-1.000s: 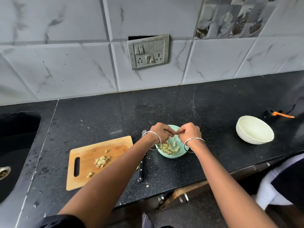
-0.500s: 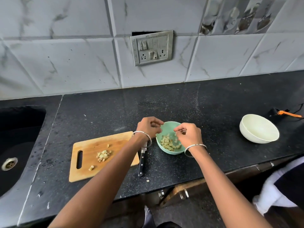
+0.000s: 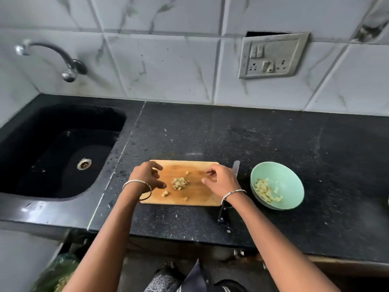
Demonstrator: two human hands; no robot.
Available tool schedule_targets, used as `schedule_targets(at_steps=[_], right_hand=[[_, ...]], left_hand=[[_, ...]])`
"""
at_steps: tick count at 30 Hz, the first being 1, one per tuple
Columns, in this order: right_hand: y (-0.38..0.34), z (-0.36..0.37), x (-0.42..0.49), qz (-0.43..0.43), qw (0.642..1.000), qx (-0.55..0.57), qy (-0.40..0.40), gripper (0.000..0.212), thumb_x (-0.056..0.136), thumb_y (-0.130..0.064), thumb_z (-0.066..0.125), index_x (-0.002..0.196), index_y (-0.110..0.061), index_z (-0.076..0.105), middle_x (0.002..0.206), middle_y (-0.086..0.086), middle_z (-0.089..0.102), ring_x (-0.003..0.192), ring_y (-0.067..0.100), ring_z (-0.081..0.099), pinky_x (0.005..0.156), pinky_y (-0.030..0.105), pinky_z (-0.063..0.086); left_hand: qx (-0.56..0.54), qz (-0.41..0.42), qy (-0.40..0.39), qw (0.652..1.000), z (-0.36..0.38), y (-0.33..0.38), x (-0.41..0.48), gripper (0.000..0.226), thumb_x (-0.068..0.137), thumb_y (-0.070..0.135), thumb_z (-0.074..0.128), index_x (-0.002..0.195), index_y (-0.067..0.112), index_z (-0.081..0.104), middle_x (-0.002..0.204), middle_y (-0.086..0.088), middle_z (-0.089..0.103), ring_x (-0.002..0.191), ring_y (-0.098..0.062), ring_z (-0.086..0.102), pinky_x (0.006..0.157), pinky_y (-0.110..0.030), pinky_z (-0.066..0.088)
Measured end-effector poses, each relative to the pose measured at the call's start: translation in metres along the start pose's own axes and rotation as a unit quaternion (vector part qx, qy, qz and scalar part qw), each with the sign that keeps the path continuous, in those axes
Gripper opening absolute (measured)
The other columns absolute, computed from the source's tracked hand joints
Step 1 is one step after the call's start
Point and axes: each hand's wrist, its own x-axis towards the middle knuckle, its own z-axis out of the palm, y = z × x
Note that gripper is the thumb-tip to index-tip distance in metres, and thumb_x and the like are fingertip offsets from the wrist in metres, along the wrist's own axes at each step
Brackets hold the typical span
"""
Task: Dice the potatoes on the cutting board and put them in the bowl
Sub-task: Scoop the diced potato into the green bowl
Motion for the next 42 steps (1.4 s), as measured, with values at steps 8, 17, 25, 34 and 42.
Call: schedule_targets(at_steps=[8,17,25,34,42], right_hand=[[-0.028,0.054,0.028,-0.049,0.987,-0.095,-0.119,0.063,0.098,-0.034,0.052,0.152,-0.014,0.026,0.159,0.003,0.023,0.147,0.02,0.018,0.12,0.037,0.017],[-0.03,0.103,0.021,-0.218,0.962,-0.142,-0.078,0.036,0.094,-0.004,0.055,0.13,-0.008,0.056,0.148,0.009,0.043,0.143,0.025,0.031,0.117,0.035,0.028],[-0.016,0.088,0.013,-0.237,0.953,-0.18,-0.06,0.029,0.096,-0.01,0.055,0.123,-0.011,0.065,0.133,0.009,0.06,0.129,0.025,0.049,0.103,0.04,0.048],[-0.019,0.081,-0.015,-0.194,0.936,-0.254,-0.15,0.061,0.097,-0.007,0.048,0.153,-0.019,0.026,0.161,0.0,0.018,0.15,0.023,0.007,0.111,0.044,0.039],[-0.041,0.065,-0.03,-0.156,0.929,-0.295,-0.163,0.055,0.102,-0.002,0.031,0.154,-0.015,0.02,0.162,0.001,0.011,0.15,0.022,0.001,0.109,0.042,0.039]], left_hand=[[0.027,-0.014,-0.007,0.999,0.026,-0.018,-0.002,0.049,0.058,0.019,0.09,0.101,0.024,0.066,0.081,0.007,0.071,0.085,-0.015,0.067,0.084,-0.031,0.053],[0.046,0.021,0.031,0.998,0.035,-0.02,0.011,0.012,0.074,0.021,0.076,0.084,0.025,0.071,0.089,0.003,0.073,0.091,-0.02,0.066,0.082,-0.031,0.051],[0.071,0.072,0.029,0.994,0.039,-0.021,0.015,0.007,0.077,0.022,0.074,0.084,0.023,0.071,0.089,0.002,0.071,0.09,-0.02,0.063,0.077,-0.029,0.048],[0.044,0.093,0.028,0.994,0.038,-0.025,0.014,0.007,0.074,0.019,0.073,0.079,0.023,0.07,0.083,0.003,0.068,0.081,-0.015,0.064,0.068,-0.023,0.044],[-0.029,0.085,0.007,0.996,0.033,-0.027,0.016,0.013,0.07,0.016,0.078,0.074,0.025,0.068,0.074,0.008,0.069,0.074,-0.009,0.065,0.076,-0.03,0.054]])
